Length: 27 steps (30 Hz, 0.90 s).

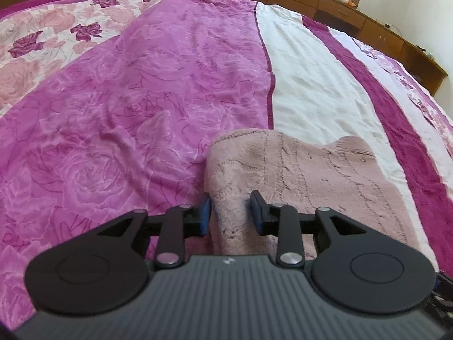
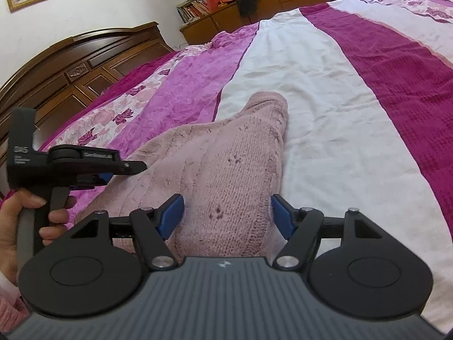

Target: Fold small clothes

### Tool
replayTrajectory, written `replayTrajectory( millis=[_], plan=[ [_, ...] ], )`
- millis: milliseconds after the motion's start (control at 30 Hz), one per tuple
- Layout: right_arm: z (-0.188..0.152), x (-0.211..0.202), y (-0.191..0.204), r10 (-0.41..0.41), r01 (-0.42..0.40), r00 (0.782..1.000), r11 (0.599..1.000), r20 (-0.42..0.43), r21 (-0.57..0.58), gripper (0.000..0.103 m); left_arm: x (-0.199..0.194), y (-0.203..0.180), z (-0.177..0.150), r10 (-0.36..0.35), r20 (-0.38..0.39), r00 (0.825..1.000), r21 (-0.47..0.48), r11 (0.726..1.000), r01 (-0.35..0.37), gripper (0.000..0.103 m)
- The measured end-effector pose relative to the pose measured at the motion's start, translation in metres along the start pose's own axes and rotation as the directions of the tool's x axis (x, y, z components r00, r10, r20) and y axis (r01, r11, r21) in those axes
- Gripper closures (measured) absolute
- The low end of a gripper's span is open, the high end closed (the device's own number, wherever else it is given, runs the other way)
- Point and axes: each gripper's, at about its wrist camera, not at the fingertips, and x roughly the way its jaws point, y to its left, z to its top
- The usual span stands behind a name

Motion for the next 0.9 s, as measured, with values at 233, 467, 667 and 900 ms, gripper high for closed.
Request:
replayTrajectory(
  millis=[233,467,667,900],
  plan=[
    [-0.004,0.006,0.012,-0.039,0.039,0.999,0.998,0.001,-0.045,0.028,-0.016,-0.013,-0.016,-0.008,-0.031,0.999,0.086,0.996,0.011,0.063],
    [-0.004,0.002,0.034,-0.03,0.029,1.0,0.992,-0.002,-0.126,0.028,-0.017,0.022,-0.033,0.004,-0.042,0.999,-0.009,1.0,-0.005,0.056],
    [0.001,-0.001,0.025,-0.021,0.02,1.0,0.997,-0.019,-0.08,0.028,-0.023,0.024,-0.032,-0.01,-0.029,1.0,-0.031,0.999,0.009,0.055],
    [0.019,0.003,-0.015,0.071,-0.064,0.996,0.988,-0.047,0.141,0.026,-0.028,0.032,-0.035,-0.027,-0.061,0.998,-0.157,0.987,0.018,0.037]
  ],
)
